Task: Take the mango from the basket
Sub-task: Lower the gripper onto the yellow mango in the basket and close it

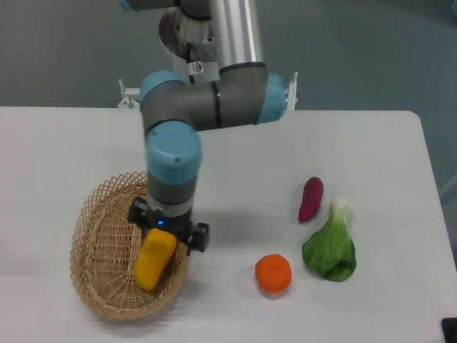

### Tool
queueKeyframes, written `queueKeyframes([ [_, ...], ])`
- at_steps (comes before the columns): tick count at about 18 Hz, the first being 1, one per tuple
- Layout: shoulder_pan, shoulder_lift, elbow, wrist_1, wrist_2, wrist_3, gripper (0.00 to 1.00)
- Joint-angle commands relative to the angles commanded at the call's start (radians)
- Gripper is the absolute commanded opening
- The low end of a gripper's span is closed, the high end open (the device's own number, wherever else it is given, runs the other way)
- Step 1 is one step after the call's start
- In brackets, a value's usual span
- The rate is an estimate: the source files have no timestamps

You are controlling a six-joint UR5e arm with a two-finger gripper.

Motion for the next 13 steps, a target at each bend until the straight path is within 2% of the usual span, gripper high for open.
queueKeyframes([
  [3,-0.014,-0.029,0.0,0.0,0.02,-0.005,1.0],
  [13,-0.015,-0.052,0.012,0.0,0.045,-0.014,1.0],
])
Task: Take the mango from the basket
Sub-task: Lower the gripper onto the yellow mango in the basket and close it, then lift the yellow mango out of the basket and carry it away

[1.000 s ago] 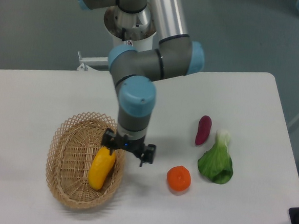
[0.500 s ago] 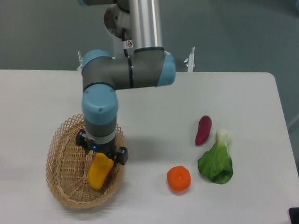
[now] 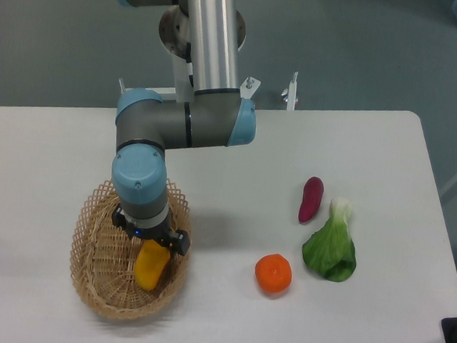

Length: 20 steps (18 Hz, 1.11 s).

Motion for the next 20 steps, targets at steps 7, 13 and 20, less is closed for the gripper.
queueKeyframes([
  [7,-0.008,-0.025,0.002,0.006,-0.005,-0.025,1.0],
  [13,-0.008,-0.022,0.002,0.011,-0.003,-0.028,0.45],
  [20,-0.006,0.04,0.003,0.008,-0.014,-0.025,0.4],
])
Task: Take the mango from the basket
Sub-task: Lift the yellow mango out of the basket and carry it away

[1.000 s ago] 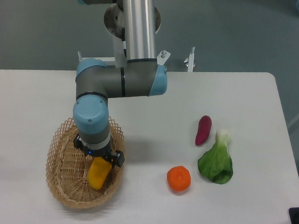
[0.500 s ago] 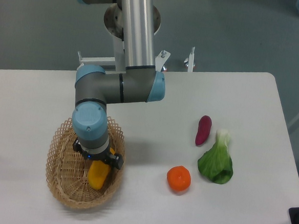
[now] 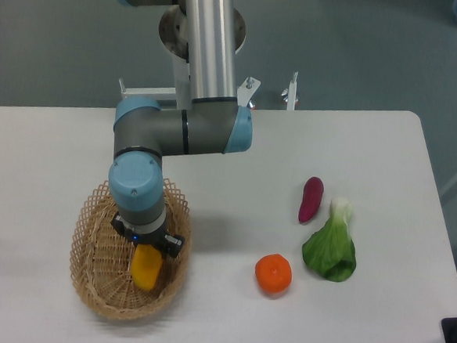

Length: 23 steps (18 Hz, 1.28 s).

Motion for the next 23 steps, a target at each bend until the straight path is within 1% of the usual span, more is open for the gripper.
queueKeyframes([
  [4,0.017,0.051,-0.002,0.0,0.0,0.008,0.4],
  [7,0.054,0.083,-0.002,0.0,0.008,0.014,0.41],
  [12,0.17,0.143,-0.008,-0.011,0.009,0.072,0.41],
  [14,0.205,0.166,-0.009,-0.011,0.009,0.104,0.41],
  [18,0.276,0.175,-0.011,-0.012,0.014,0.185,0.41],
  [21,0.334,0.175,-0.009,-0.032,0.014,0.274,0.41],
  [23,0.354,0.177,-0.008,-0.034,0.014,0.323,0.41],
])
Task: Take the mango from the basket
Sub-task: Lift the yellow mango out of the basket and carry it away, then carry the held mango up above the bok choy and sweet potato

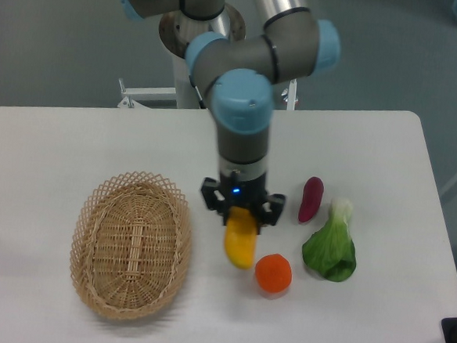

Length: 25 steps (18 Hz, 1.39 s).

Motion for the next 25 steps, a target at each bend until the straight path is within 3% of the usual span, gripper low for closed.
queueKeyframes([
  [11,0.169,0.017,0.0,-0.003,0.0,0.31,0.44],
  [19,0.298,0.009,-0.035,-0.046,0.044,0.531,0.45],
  [25,0.293,-0.002,-0.038,-0.052,0.094,0.546,0.45],
])
